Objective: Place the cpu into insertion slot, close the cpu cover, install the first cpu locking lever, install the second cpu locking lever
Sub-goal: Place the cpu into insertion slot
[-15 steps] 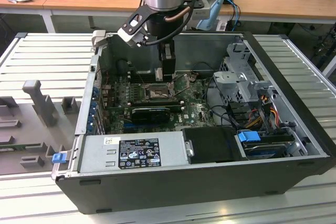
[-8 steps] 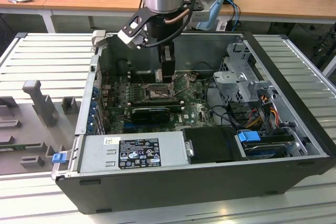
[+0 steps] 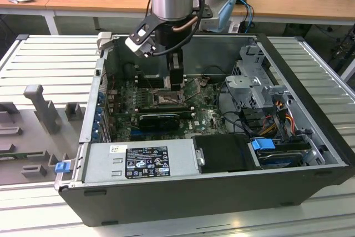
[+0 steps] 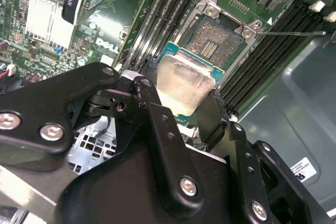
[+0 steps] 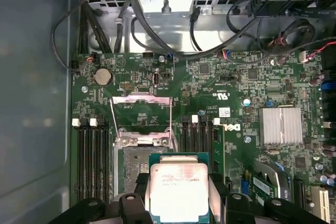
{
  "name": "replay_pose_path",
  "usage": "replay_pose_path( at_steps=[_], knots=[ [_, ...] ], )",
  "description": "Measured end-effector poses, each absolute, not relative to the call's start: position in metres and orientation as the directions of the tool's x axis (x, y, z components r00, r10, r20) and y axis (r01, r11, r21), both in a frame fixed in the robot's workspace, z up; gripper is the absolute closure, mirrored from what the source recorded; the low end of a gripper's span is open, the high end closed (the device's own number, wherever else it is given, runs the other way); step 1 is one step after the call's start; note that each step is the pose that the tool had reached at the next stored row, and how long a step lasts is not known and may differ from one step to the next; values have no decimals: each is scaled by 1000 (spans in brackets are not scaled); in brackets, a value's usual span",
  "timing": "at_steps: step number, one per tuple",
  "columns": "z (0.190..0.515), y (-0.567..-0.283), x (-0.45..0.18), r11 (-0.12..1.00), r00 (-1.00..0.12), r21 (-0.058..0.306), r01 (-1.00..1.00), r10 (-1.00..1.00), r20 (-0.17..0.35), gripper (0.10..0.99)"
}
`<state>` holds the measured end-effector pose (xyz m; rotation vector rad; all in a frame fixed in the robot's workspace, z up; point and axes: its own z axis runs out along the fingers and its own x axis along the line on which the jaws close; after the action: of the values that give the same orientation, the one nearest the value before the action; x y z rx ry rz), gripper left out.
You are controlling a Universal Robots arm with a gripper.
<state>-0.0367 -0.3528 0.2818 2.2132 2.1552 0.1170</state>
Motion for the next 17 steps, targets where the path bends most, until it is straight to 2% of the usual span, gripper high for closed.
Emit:
replay_pose_path(
  at_steps=[17],
  knots=[
    [264, -352, -37, -31, 30, 89, 996, 999, 19, 553]
  ],
)
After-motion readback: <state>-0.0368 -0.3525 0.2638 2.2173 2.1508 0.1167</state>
